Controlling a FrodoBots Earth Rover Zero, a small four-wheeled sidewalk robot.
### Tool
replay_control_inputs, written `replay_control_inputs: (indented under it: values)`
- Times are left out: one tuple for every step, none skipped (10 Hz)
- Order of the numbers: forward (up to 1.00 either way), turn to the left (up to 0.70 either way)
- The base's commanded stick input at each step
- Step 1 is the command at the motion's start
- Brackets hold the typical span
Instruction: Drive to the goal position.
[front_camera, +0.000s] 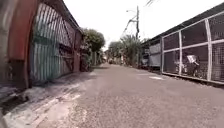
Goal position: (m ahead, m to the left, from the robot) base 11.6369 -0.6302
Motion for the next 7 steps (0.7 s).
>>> replay_control_inputs:
  values:
    - [0.70, 0.00]
    - [0.70, 0.00]
    - [0.70, 0.00]
    - [0.70, 0.00]
    - [0.70, 0.00]
    - [0.70, 0.00]
    - [0.70, 0.00]
